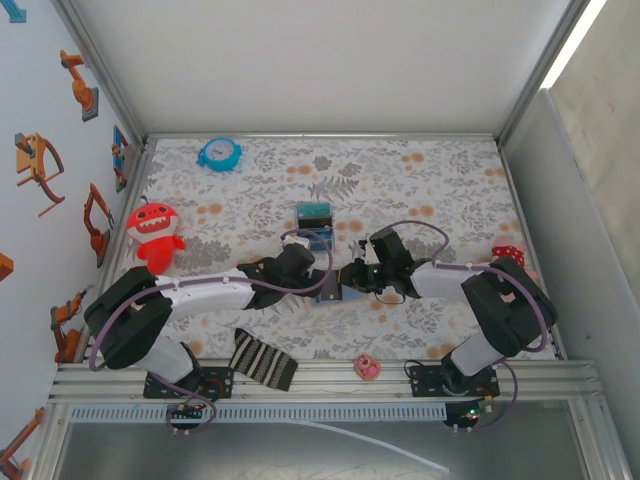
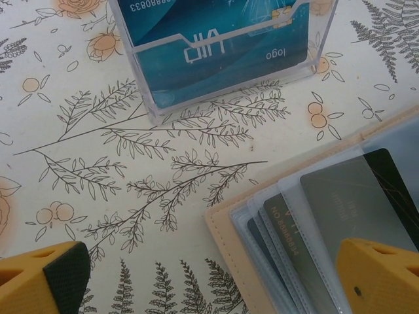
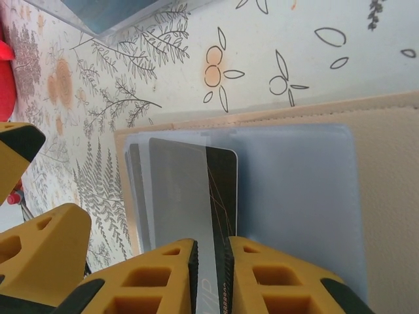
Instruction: Take the credit cards out of the card holder
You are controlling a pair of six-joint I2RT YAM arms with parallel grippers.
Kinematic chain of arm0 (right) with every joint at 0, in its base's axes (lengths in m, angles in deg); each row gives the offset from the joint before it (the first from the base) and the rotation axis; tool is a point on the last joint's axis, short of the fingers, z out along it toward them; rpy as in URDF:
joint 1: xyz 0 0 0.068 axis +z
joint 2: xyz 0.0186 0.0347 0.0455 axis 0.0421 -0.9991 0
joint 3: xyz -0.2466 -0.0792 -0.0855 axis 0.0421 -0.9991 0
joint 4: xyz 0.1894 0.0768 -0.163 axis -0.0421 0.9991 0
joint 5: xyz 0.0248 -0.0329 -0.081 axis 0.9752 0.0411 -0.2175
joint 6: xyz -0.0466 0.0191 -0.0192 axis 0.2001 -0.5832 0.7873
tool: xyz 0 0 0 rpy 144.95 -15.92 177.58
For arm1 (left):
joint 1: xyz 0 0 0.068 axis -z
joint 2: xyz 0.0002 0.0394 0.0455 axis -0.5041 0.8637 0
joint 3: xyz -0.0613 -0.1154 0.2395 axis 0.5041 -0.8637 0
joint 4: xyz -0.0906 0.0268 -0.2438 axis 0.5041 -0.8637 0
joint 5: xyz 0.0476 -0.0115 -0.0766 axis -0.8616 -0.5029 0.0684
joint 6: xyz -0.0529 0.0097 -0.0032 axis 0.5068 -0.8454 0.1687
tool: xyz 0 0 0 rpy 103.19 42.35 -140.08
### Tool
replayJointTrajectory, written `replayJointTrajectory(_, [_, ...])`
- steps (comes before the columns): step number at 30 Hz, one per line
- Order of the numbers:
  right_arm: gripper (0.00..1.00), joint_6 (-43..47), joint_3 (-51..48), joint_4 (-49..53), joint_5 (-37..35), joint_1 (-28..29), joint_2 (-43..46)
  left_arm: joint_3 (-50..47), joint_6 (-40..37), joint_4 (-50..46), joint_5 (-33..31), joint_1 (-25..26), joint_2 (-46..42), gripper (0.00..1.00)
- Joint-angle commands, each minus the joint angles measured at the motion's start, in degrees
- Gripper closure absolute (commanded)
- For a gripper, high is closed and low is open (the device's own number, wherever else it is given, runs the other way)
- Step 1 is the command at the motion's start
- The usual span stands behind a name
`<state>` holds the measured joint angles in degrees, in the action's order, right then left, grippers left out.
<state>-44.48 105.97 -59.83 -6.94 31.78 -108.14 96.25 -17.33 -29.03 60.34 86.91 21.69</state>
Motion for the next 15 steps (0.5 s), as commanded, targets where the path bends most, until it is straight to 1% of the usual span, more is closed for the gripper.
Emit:
replayJointTrajectory(1, [0.81, -1.65, -1.35, -3.42, 1.59, -0.36, -1.71, 1.75, -1.14, -0.74, -0.23, 0.31, 1.46, 0.03])
replayJointTrajectory(8, [0.81, -3.11, -2.55, -5.93, 1.71, -0.45, -3.05, 1.58, -1.1, -1.54, 0.22, 0.31, 3.33, 0.03])
replayJointTrajectory(15, [0.82, -3.07, -2.67, -3.73, 0.1, -0.53, -1.38, 1.76, -1.19, -1.59, 1.2, 0.57, 4.86, 0.03])
